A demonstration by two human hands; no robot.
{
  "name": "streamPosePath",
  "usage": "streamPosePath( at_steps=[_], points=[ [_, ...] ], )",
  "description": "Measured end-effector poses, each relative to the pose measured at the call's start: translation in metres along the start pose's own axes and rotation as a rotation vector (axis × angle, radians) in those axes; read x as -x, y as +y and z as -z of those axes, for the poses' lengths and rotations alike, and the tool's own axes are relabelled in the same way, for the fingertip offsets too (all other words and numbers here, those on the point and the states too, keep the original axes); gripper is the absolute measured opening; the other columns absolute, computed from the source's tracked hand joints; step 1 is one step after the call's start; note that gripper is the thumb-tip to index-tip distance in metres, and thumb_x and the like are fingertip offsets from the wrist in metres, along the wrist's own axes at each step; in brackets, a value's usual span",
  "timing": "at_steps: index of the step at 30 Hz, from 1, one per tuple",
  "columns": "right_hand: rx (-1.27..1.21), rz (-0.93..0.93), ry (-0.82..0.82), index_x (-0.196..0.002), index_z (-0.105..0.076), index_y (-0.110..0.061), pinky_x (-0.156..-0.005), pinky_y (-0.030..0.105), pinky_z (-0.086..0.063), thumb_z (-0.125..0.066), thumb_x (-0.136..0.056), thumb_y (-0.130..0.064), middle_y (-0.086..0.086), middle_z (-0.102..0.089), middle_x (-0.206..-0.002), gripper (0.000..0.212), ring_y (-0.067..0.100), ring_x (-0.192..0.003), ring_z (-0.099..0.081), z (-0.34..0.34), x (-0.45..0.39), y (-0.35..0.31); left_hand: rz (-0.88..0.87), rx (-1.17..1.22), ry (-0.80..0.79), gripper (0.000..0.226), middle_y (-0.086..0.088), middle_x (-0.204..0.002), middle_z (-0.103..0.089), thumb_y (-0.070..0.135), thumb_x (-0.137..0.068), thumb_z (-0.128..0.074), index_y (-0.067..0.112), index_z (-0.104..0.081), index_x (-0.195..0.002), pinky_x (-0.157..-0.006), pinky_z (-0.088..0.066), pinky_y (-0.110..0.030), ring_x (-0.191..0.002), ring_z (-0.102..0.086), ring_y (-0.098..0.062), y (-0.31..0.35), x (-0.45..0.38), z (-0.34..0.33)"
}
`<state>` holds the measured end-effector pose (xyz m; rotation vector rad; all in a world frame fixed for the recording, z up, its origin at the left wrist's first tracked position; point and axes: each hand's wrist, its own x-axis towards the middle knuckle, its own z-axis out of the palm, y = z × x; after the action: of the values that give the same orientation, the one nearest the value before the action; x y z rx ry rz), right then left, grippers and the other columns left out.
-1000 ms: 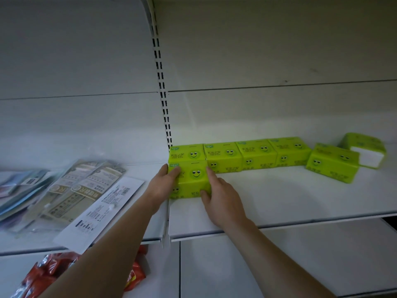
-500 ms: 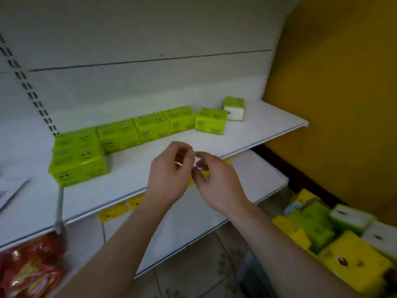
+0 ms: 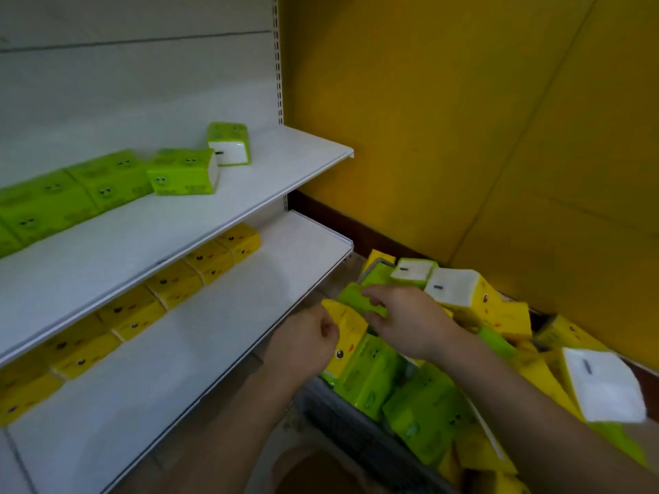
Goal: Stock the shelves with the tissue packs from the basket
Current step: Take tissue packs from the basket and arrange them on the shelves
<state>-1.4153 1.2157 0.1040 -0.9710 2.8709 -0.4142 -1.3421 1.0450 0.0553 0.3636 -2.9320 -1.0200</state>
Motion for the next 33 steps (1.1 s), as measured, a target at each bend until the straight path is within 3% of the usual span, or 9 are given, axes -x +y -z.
streamPosePath(
  at_steps=[2,8,15,18,20,22,27,31,33],
  points=[
    [0.084,-0.007,-0.065,-0.125,-0.058,-0.021,-0.087,0.039,-0.05,-0.056,-0.091,-0.036,0.007,-0.066,-0.116,0.037,0.029,-0.111,-0.058,-0.011,0.011,0.009,0.054,-0.066,-0.058,0.025,-0.009,-0.092,-0.067,0.038,-0.092,-0.051,0.02,-0.049,-0.075,-0.074,-0.048,-0.035,-0.094,-0.062,-0.032,0.001,0.011,-0.017],
    [0.261,-0.013,-0.288,-0.125,-0.054,-0.022,-0.087,0.039,-0.047,-0.054,-0.09,-0.037,0.007,-0.06,-0.118,0.038,0.029,-0.116,-0.047,-0.042,0.023,0.017,0.213,-0.163,-0.254,0.041,-0.009,-0.104,-0.066,0.054,-0.092,-0.048,0.017,-0.059,-0.103,-0.08,-0.05,-0.033,-0.099,-0.063,-0.028,0.002,0.047,-0.067],
    [0.143,-0.049,-0.066,-0.142,-0.042,-0.018,-0.096,0.039,-0.042,-0.044,-0.092,-0.059,0.009,-0.062,-0.125,0.065,0.032,-0.12,-0.045,-0.057,-0.006,0.009,0.537,0.029,0.065,0.057,-0.013,-0.111,-0.067,0.066,-0.093,-0.034,0.016,-0.052,-0.112,-0.08,-0.045,-0.036,-0.105,-0.063,-0.033,-0.008,0.035,-0.05],
    [0.152,-0.103,-0.081,-0.142,-0.042,-0.016,-0.095,0.039,-0.041,-0.038,-0.092,-0.065,0.013,-0.066,-0.117,0.07,0.035,-0.12,-0.046,-0.066,-0.018,0.001,0.594,0.145,0.01,0.05,-0.014,-0.111,-0.066,0.059,-0.095,-0.04,0.013,-0.048,-0.112,-0.085,-0.045,-0.036,-0.109,-0.062,-0.034,-0.017,0.026,-0.046],
    [0.133,-0.113,-0.091,-0.137,-0.045,-0.014,-0.092,0.04,-0.042,-0.038,-0.093,-0.065,0.014,-0.069,-0.108,0.068,0.036,-0.118,-0.048,-0.069,-0.022,-0.003,0.572,0.226,-0.068,0.041,-0.007,-0.091,-0.065,0.053,-0.097,-0.043,0.014,-0.057,-0.095,-0.074,-0.046,-0.031,-0.095,-0.066,-0.028,-0.021,0.021,-0.047],
    [0.031,-0.117,-0.048,-0.127,-0.047,-0.015,-0.086,0.039,-0.043,-0.045,-0.092,-0.062,0.013,-0.069,-0.103,0.059,0.035,-0.113,-0.051,-0.068,-0.025,-0.006,0.568,0.376,-0.034,0.035,-0.007,-0.081,-0.064,0.044,-0.095,-0.049,0.013,-0.055,-0.081,-0.067,-0.048,-0.031,-0.081,-0.065,-0.024,-0.022,0.022,-0.051],
    [-0.346,-0.16,0.051,-0.093,-0.047,-0.018,-0.07,0.034,-0.043,-0.066,-0.086,-0.047,-0.001,-0.06,-0.088,0.035,0.023,-0.085,-0.058,-0.056,-0.034,-0.014,0.619,0.953,0.268,0.009,-0.003,-0.087,-0.064,0.03,-0.096,-0.058,0.022,-0.055,-0.097,-0.082,-0.057,-0.047,-0.078,-0.066,-0.021,-0.016,0.037,-0.044],
    [-0.645,-0.104,0.089,-0.094,-0.052,-0.018,-0.068,0.018,-0.041,-0.075,-0.082,-0.026,0.0,-0.06,-0.094,0.027,0.018,-0.086,-0.057,-0.057,-0.051,-0.034,0.669,1.103,0.352,0.029,-0.009,-0.105,-0.062,0.03,-0.09,-0.068,0.018,-0.048,-0.106,-0.082,-0.059,-0.047,-0.094,-0.068,-0.028,-0.032,0.038,-0.004],
    [-0.768,-0.064,0.005,-0.109,-0.052,-0.022,-0.08,0.023,-0.047,-0.073,-0.083,-0.02,-0.001,-0.06,-0.11,0.034,0.015,-0.096,-0.059,-0.063,-0.062,-0.05,0.663,1.091,0.349,0.045,-0.009,-0.111,-0.063,0.026,-0.085,-0.074,0.02,-0.044,-0.118,-0.085,-0.058,-0.049,-0.097,-0.068,-0.029,-0.054,0.043,0.022]
  ],
)
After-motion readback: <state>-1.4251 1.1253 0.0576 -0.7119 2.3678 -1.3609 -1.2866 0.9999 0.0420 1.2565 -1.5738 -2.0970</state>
